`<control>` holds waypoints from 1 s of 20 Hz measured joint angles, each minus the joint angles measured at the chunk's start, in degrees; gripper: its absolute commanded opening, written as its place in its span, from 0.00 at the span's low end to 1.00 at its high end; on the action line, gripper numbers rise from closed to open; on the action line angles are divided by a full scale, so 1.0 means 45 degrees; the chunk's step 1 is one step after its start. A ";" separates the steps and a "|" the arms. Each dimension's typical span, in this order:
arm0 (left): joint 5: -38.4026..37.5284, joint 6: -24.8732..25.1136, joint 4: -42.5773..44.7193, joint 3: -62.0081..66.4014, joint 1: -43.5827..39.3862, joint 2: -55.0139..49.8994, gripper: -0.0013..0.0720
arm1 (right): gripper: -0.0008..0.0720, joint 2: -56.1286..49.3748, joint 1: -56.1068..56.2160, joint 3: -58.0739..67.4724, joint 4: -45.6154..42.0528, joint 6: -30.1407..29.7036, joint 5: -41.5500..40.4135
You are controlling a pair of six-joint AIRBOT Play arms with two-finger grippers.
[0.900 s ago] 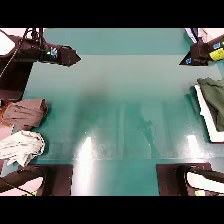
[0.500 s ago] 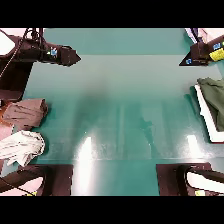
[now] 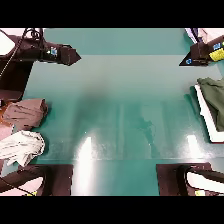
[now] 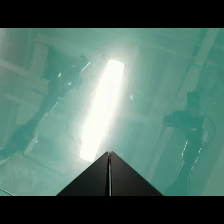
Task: Fold the shirts.
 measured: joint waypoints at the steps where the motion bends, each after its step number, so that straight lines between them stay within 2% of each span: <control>1: -0.0282 -0.0180 0.0525 0.0000 0.0049 0.0005 0.70 | 0.04 0.0000 0.0000 0.0000 0.0000 0.0000 0.0000; 6: -0.2895 -0.1656 0.5328 -0.0996 0.0801 0.0010 0.70 | 0.04 0.0000 0.0000 0.0000 -0.0005 0.0000 0.0005; 9: -0.3711 -0.2399 0.7310 -0.2584 0.1909 0.0015 0.70 | 0.04 0.0000 0.0000 0.0000 -0.0005 0.0000 0.0000; 13: -0.3551 -0.3011 0.8369 -0.4449 0.3264 0.0015 0.70 | 0.04 0.0000 0.0000 0.0000 -0.0005 0.0000 0.0005; 19: -0.2278 -0.3337 0.8791 -0.6183 0.3857 0.0019 0.69 | 0.04 0.0000 0.0000 0.0000 -0.0010 0.0000 0.0000; 20: -0.2147 -0.3361 0.8806 -0.6309 0.3891 0.0019 0.52 | 0.04 0.0000 0.0000 0.0000 -0.0005 0.0000 0.0000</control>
